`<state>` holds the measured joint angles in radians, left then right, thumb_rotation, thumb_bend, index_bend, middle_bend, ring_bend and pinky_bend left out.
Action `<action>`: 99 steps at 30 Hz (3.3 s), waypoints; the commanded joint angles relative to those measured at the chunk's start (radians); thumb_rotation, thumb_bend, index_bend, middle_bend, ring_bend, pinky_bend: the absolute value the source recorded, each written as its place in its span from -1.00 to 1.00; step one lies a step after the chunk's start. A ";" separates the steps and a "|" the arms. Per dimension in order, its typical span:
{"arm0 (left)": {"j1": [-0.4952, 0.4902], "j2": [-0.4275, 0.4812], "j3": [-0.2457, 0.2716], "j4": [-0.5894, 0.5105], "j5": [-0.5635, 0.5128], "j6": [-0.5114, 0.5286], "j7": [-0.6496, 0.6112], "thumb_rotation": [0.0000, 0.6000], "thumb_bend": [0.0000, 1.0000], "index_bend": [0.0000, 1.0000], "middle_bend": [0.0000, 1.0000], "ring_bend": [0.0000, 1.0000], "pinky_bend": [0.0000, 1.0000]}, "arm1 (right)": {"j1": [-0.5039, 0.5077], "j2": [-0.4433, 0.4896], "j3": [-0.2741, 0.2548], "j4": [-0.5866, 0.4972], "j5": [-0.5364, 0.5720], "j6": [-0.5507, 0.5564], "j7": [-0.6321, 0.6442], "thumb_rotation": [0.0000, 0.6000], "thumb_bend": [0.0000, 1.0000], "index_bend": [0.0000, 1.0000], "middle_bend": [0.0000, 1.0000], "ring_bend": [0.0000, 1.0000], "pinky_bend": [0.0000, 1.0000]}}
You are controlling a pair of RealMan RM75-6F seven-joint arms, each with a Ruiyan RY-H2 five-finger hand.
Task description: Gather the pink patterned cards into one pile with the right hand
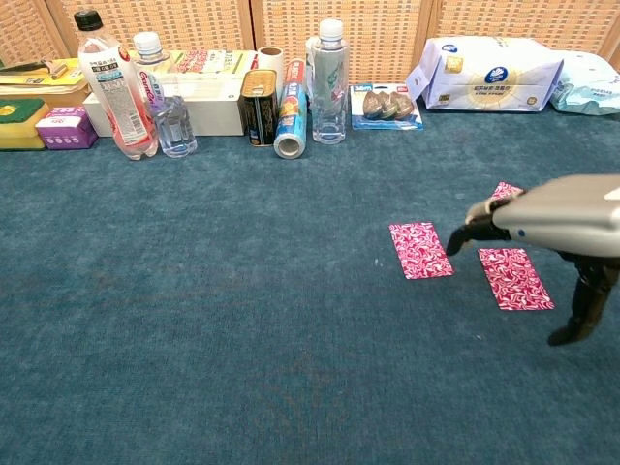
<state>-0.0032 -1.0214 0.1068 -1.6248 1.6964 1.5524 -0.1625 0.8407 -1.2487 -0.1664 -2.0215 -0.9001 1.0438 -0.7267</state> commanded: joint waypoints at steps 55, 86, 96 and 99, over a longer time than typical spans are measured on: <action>-0.006 -0.002 0.003 -0.017 -0.004 -0.021 0.029 1.00 -0.93 -1.00 -1.00 -1.00 -0.91 | 0.001 -0.087 -0.054 0.764 -0.919 -0.130 0.556 1.00 -0.85 -0.55 -0.89 -0.91 -0.65; -0.008 -0.005 0.002 -0.025 -0.008 -0.027 0.040 1.00 -0.93 -1.00 -1.00 -1.00 -0.91 | -0.024 -0.122 -0.068 0.858 -0.971 -0.088 0.635 1.00 -0.88 -0.50 -0.88 -0.87 -0.57; -0.008 -0.004 0.003 -0.023 -0.007 -0.026 0.035 1.00 -0.93 -1.00 -1.00 -1.00 -0.91 | -0.037 -0.138 -0.070 0.875 -0.971 -0.085 0.651 1.00 -0.78 -0.33 -0.87 -0.85 -0.54; -0.009 -0.005 0.003 -0.025 -0.007 -0.028 0.038 1.00 -0.93 -1.00 -1.00 -1.00 -0.91 | -0.045 -0.147 -0.070 0.884 -0.973 -0.067 0.666 1.00 -0.76 -0.25 -0.86 -0.84 -0.52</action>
<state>-0.0118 -1.0260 0.1099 -1.6492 1.6896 1.5248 -0.1246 0.7990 -1.3919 -0.2361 -1.1418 -1.8717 0.9719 -0.0652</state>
